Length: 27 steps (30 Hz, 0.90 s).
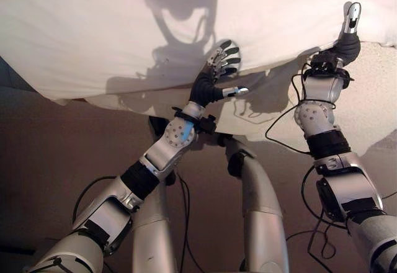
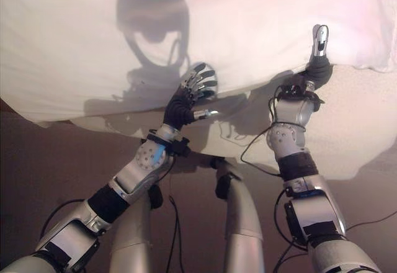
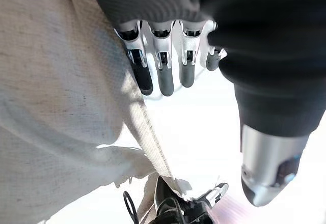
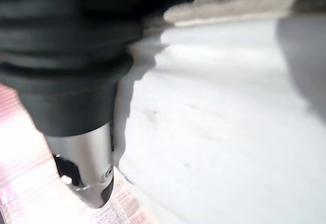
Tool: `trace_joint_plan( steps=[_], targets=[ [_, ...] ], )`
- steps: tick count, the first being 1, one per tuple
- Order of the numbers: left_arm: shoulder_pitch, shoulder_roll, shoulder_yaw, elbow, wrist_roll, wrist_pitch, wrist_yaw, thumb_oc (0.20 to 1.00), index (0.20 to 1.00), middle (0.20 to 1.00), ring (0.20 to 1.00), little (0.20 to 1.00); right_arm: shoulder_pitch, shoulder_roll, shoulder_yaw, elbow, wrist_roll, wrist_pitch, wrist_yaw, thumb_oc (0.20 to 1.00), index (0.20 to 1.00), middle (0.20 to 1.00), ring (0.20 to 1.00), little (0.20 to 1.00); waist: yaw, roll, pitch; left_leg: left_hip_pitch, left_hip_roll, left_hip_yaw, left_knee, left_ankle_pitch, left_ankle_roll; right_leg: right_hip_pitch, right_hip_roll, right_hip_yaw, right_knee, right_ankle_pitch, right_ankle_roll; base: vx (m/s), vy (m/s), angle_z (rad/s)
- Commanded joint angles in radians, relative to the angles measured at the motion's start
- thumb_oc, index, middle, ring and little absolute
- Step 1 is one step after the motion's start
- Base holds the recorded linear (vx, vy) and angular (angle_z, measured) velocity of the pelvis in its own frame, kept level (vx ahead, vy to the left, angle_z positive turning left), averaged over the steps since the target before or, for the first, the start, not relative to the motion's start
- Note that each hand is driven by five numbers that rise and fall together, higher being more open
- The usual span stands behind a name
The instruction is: Make the bed
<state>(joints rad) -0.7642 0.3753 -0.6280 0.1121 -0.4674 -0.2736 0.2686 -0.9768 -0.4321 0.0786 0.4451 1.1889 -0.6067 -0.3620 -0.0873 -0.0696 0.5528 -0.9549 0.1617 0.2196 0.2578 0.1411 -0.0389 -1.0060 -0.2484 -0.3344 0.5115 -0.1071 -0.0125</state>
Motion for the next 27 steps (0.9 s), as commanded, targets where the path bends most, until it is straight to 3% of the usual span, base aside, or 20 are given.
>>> trace_joint_plan(
  steps=[1,5,7,16,19,20,22,27],
  targets=[
    [0.019,0.012,-0.029,-0.057,-0.014,-0.035,-0.012,1.000,1.000,1.000,1.000,1.000,-0.084,-0.121,-0.153,-0.034,-0.080,-0.138,-0.033,1.000,1.000,1.000,1.000,1.000,0.012,-0.018,-0.033,0.044,0.027,-0.020,0.115,-0.172,-0.047,0.049,-0.004,-0.028,-0.168,0.175,0.176,0.00,0.000,0.00],
    [0.014,0.012,-0.036,-0.055,-0.013,-0.034,-0.013,1.000,1.000,1.000,1.000,1.000,-0.093,-0.128,-0.155,-0.029,-0.092,-0.142,-0.046,1.000,1.000,1.000,1.000,1.000,0.011,-0.018,-0.033,0.046,0.030,-0.022,0.113,-0.171,-0.049,0.048,-0.003,-0.029,-0.168,0.175,0.176,0.00,0.000,0.00],
    [0.014,0.012,-0.038,-0.055,-0.011,-0.035,-0.014,1.000,1.000,1.000,1.000,1.000,-0.093,-0.125,-0.156,-0.032,-0.106,-0.140,-0.055,0.200,0.200,0.200,0.200,0.200,0.010,-0.019,-0.033,0.046,0.032,-0.021,0.111,-0.169,-0.050,0.050,-0.001,-0.029,-0.173,0.177,0.176,0.00,0.000,0.00],
    [0.015,0.018,-0.030,-0.082,-0.027,-0.042,-0.031,1.000,1.000,1.000,1.000,1.000,-0.059,-0.114,-0.118,-0.128,-0.203,-0.109,-0.066,0.200,0.200,0.200,0.200,0.200,0.002,-0.025,-0.033,0.067,0.035,-0.014,0.071,-0.145,-0.061,0.077,0.008,-0.040,-0.229,0.205,0.180,0.00,-0.004,-0.01],
    [0.035,-0.030,-0.043,-0.157,-0.269,-0.050,-0.105,1.000,1.000,1.000,1.000,1.000,-0.044,-0.111,-0.091,-0.165,-0.261,-0.080,-0.083,0.200,0.200,0.200,0.200,0.200,-0.007,-0.044,-0.033,0.088,0.041,0.000,0.027,-0.123,-0.073,0.107,0.019,-0.044,-0.297,0.241,0.187,-0.01,-0.057,-0.07],
    [0.035,-0.027,-0.041,-0.158,-0.280,-0.048,-0.112,1.000,1.000,1.000,1.000,1.000,-0.042,-0.111,-0.091,-0.166,-0.263,-0.079,-0.085,0.200,0.200,0.200,0.200,0.200,-0.006,-0.043,-0.033,0.091,0.040,0.001,0.024,-0.122,-0.073,0.110,0.020,-0.044,-0.301,0.244,0.188,-0.01,-0.034,-0.06],
    [0.036,-0.057,-0.108,-0.228,-0.413,-0.006,-0.187,1.000,1.000,1.000,1.000,1.000,-0.044,-0.098,-0.091,-0.174,-0.260,-0.073,-0.085,0.200,0.200,0.200,0.200,0.200,-0.015,-0.056,-0.033,0.105,0.047,0.009,0.003,-0.113,-0.079,0.130,0.036,-0.043,-0.342,0.263,0.192,-0.01,-0.037,-0.06],
    [0.053,-0.097,-0.166,-0.284,-0.622,0.042,-0.266,1.000,1.000,1.000,1.000,1.000,-0.036,-0.089,-0.097,-0.195,-0.274,-0.065,-0.085,0.200,0.200,0.200,0.200,0.200,-0.022,-0.070,-0.033,0.119,0.055,0.014,-0.013,-0.107,-0.085,0.150,0.055,-0.036,-0.388,0.284,0.194,0.00,-0.028,-0.07]
  ],
)
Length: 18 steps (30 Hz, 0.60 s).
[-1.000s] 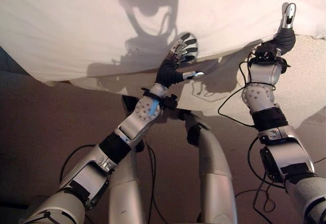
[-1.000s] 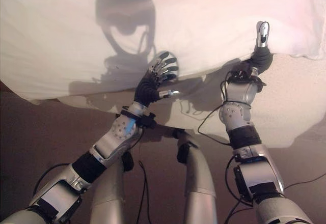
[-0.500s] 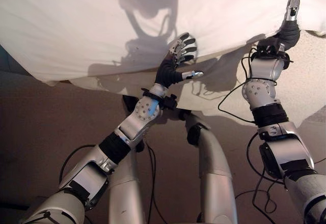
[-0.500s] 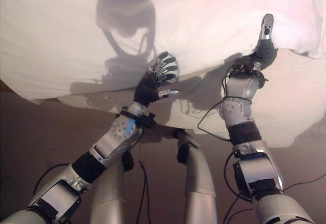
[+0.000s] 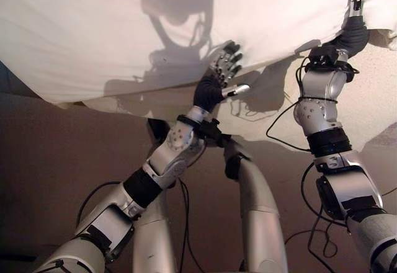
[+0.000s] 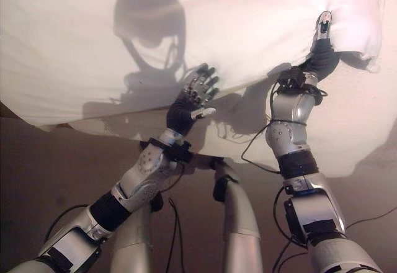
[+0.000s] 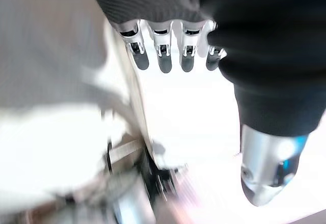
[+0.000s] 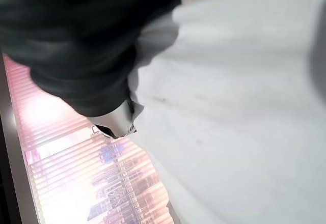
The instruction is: Make the bed
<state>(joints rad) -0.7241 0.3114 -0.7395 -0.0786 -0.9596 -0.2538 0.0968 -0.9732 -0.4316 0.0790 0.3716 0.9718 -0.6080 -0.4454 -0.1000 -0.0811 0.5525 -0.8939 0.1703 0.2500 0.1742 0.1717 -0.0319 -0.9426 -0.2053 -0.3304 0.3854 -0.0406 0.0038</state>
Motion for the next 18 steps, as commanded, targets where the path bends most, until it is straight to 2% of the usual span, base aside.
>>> trace_joint_plan(
  steps=[1,8,18],
  targets=[
    [0.027,-0.058,-0.071,-0.109,-0.218,0.044,-0.120,1.000,1.000,1.000,1.000,1.000,-0.039,-0.085,-0.095,-0.131,-0.058,-0.067,0.004,0.200,0.200,0.200,0.200,0.200,-0.015,-0.064,-0.033,0.061,0.048,-0.016,0.065,-0.136,-0.094,0.091,0.018,-0.037,-0.274,0.223,0.179,0.00,-0.027,-0.06],
    [0.043,-0.092,-0.137,-0.174,-0.380,0.111,-0.187,1.000,1.000,1.000,1.000,1.000,-0.025,-0.066,-0.080,-0.137,-0.062,-0.061,0.031,0.200,0.200,0.200,0.200,0.200,-0.025,-0.067,-0.033,0.059,0.051,-0.022,0.064,-0.133,-0.092,0.092,0.044,-0.018,-0.302,0.233,0.174,0.00,-0.014,-0.09],
    [0.023,-0.175,-0.131,-0.159,-0.427,0.082,-0.194,1.000,1.000,1.000,1.000,1.000,-0.017,-0.042,-0.048,-0.140,-0.110,-0.052,0.023,0.200,0.200,0.200,0.200,0.200,-0.032,-0.075,-0.033,0.065,0.047,-0.028,0.059,-0.138,-0.090,0.094,0.050,-0.015,-0.312,0.242,0.178,0.00,-0.002,-0.01]
  ],
)
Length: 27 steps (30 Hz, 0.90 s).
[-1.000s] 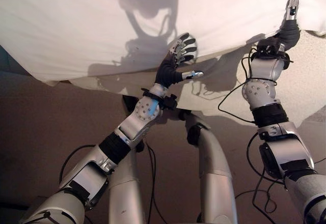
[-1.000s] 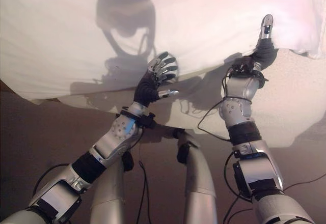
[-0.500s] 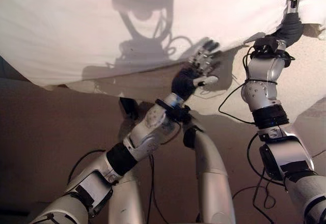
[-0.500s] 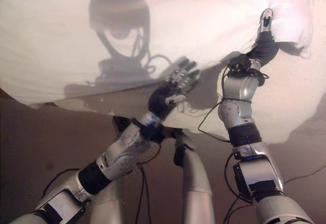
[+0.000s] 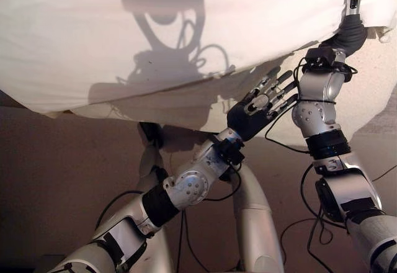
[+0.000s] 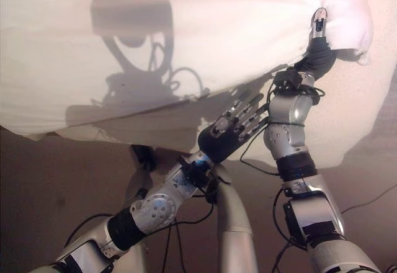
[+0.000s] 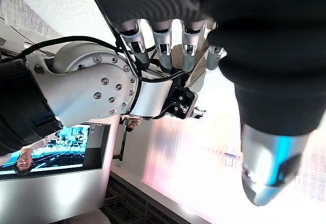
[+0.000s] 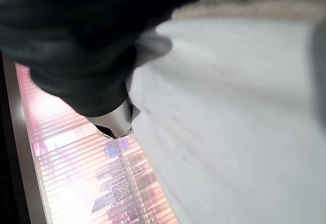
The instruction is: Make the bed
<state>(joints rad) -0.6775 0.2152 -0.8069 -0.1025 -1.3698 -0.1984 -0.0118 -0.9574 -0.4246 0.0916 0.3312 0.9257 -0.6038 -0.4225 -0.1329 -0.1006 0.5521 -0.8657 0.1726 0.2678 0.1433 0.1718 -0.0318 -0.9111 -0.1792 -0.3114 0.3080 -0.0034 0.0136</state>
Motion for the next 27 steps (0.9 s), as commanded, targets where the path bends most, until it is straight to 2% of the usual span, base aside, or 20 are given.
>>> trace_joint_plan(
  steps=[1,9,14,19,27],
  targets=[
    [-0.024,-0.081,-0.059,-0.122,-0.016,0.019,-0.084,1.000,1.000,1.000,1.000,1.000,-0.030,-0.049,-0.057,-0.104,-0.068,-0.056,0.001,0.200,0.200,0.200,0.200,0.200,0.000,-0.058,-0.032,0.038,0.046,-0.045,0.091,-0.139,-0.090,0.063,0.023,-0.033,-0.235,0.206,0.168,0.00,0.000,0.00],
    [-0.018,-0.082,0.048,0.029,-0.041,-0.070,-0.060,1.000,1.000,1.000,1.000,1.000,0.025,-0.026,-0.044,-0.159,-0.042,-0.066,0.037,0.200,0.200,0.200,0.200,0.200,0.000,-0.083,-0.032,0.046,0.046,-0.045,0.095,-0.142,-0.093,0.073,0.024,-0.035,-0.240,0.212,0.169,0.00,0.000,0.00],
    [-0.037,-0.104,0.104,0.128,-0.070,-0.098,-0.030,1.000,1.000,1.000,1.000,1.000,0.034,-0.016,-0.034,-0.173,-0.021,-0.064,0.051,0.200,0.200,0.200,0.200,0.200,-0.007,-0.098,-0.032,0.051,0.046,-0.045,0.106,-0.149,-0.094,0.082,0.026,-0.037,-0.242,0.214,0.169,0.00,0.000,0.00],
    [-0.082,-0.100,0.166,0.204,-0.024,-0.140,0.018,1.000,1.000,1.000,1.000,1.000,0.038,-0.009,-0.015,-0.188,-0.016,-0.056,0.058,0.200,0.200,0.200,0.200,0.200,-0.013,-0.106,-0.033,0.048,0.049,-0.041,0.127,-0.161,-0.093,0.080,0.025,-0.036,-0.239,0.218,0.170,0.00,0.000,0.00],
    [-0.071,-0.098,0.219,0.241,0.003,-0.144,0.042,1.000,1.000,1.000,1.000,1.000,0.064,0.004,-0.011,-0.217,-0.013,-0.044,0.068,0.200,0.200,0.200,0.200,0.200,-0.016,-0.112,-0.032,0.046,0.050,-0.035,0.145,-0.169,-0.090,0.081,0.019,-0.035,-0.235,0.219,0.170,0.00,0.000,0.00]
  ],
)
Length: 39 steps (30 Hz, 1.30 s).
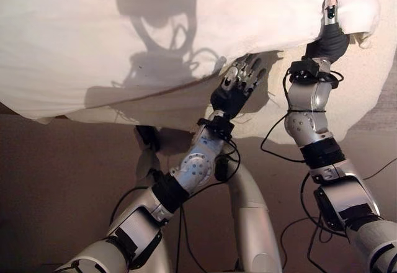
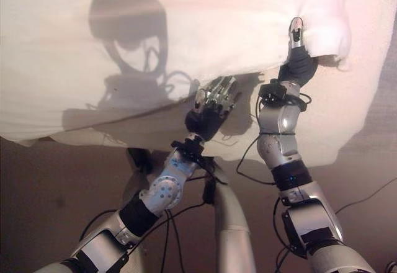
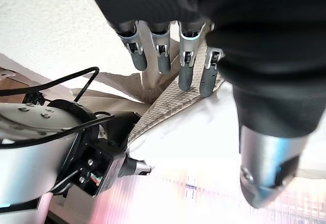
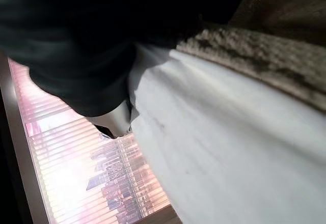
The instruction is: Make the bed
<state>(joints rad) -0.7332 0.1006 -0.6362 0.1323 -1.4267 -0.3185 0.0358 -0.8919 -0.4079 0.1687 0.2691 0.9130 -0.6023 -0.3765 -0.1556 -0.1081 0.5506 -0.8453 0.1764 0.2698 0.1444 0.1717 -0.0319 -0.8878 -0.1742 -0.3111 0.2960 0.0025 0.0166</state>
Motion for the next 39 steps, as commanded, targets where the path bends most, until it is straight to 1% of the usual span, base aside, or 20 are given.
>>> trace_joint_plan(
  steps=[1,9,13,15,19,23,28,34,36,39],
  targets=[
    [-0.013,0.014,0.050,0.009,0.057,-0.024,-0.005,1.000,1.000,1.000,1.000,1.000,0.001,-0.009,-0.090,-0.159,0.001,-0.047,0.023,0.200,0.200,0.200,0.200,0.200,0.006,-0.105,-0.031,0.023,0.046,-0.037,0.147,-0.170,-0.089,0.057,0.013,-0.036,-0.222,0.212,0.166,0.00,0.000,0.00],
    [-0.031,-0.024,0.055,0.081,0.019,-0.024,-0.005,1.000,1.000,1.000,1.000,1.000,-0.014,-0.002,-0.075,-0.149,0.003,-0.042,0.022,0.200,0.200,0.200,0.200,0.200,0.001,-0.113,-0.031,0.019,0.049,-0.039,0.156,-0.173,-0.090,0.059,0.009,-0.044,-0.220,0.213,0.165,0.00,0.000,0.00],
    [-0.030,-0.048,0.036,0.113,0.013,-0.009,-0.007,1.000,1.000,1.000,1.000,1.000,-0.040,-0.006,-0.070,-0.142,0.000,-0.044,0.014,0.200,0.200,0.200,0.200,0.200,-0.001,-0.112,-0.031,0.018,0.047,-0.040,0.155,-0.174,-0.090,0.056,0.008,-0.044,-0.222,0.216,0.166,0.00,0.000,0.00],
    [-0.025,-0.066,0.026,0.164,0.012,0.005,-0.013,1.000,1.000,1.000,1.000,1.000,-0.065,-0.010,-0.064,-0.126,-0.002,-0.046,0.010,0.200,0.200,0.200,0.200,0.200,-0.001,-0.111,-0.031,0.019,0.046,-0.039,0.154,-0.174,-0.088,0.055,0.007,-0.042,-0.223,0.217,0.165,0.00,0.000,0.00],
    [-0.017,-0.083,0.033,0.221,0.007,0.007,-0.019,1.000,1.000,1.000,1.000,1.000,-0.086,-0.016,-0.064,-0.114,0.008,-0.060,0.008,0.200,0.200,0.200,0.200,0.200,-0.002,-0.117,-0.031,0.021,0.047,-0.039,0.150,-0.173,-0.088,0.054,0.009,-0.039,-0.223,0.218,0.165,0.00,0.000,0.00],
    [-0.025,-0.092,0.049,0.272,0.002,-0.001,-0.017,1.000,1.000,1.000,1.000,1.000,-0.098,-0.022,-0.063,-0.107,0.012,-0.067,0.007,0.200,0.200,0.200,0.200,0.200,-0.007,-0.125,-0.031,0.024,0.050,-0.038,0.154,-0.175,-0.089,0.057,0.011,-0.039,-0.223,0.218,0.165,0.00,0.000,0.00],
    [-0.044,-0.084,0.049,0.343,0.048,-0.003,0.001,1.000,1.000,1.000,1.000,1.000,-0.161,-0.043,-0.054,-0.072,0.043,-0.085,0.003,0.200,0.200,0.200,0.200,0.200,-0.007,-0.126,-0.031,0.023,0.052,-0.034,0.166,-0.183,-0.088,0.052,0.013,-0.030,-0.220,0.218,0.166,0.00,0.000,0.00],
    [-0.049,-0.073,0.082,0.350,0.065,-0.012,0.008,1.000,1.000,1.000,1.000,1.000,-0.177,-0.047,-0.044,-0.073,0.037,-0.078,-0.001,0.200,0.200,0.200,0.200,0.200,-0.010,-0.123,-0.031,0.017,0.054,-0.025,0.176,-0.188,-0.086,0.039,0.010,-0.025,-0.215,0.220,0.166,0.00,0.010,-0.03],
    [-0.051,-0.064,0.094,0.330,0.066,-0.021,0.006,1.000,1.000,1.000,1.000,1.000,-0.168,-0.040,-0.049,-0.074,0.035,-0.078,-0.002,0.200,0.200,0.200,0.200,0.200,-0.010,-0.123,-0.031,0.014,0.054,-0.025,0.180,-0.190,-0.085,0.038,0.010,-0.026,-0.214,0.219,0.166,0.00,0.000,0.00],
    [-0.049,-0.052,0.139,0.258,0.037,-0.043,0.000,1.000,1.000,1.000,1.000,1.000,-0.138,-0.031,-0.066,-0.093,0.029,-0.082,0.000,0.200,0.200,0.200,0.200,0.200,-0.009,-0.121,-0.031,0.007,0.052,-0.025,0.184,-0.193,-0.083,0.033,0.009,-0.032,-0.212,0.216,0.166,0.00,0.000,0.00]
  ],
)
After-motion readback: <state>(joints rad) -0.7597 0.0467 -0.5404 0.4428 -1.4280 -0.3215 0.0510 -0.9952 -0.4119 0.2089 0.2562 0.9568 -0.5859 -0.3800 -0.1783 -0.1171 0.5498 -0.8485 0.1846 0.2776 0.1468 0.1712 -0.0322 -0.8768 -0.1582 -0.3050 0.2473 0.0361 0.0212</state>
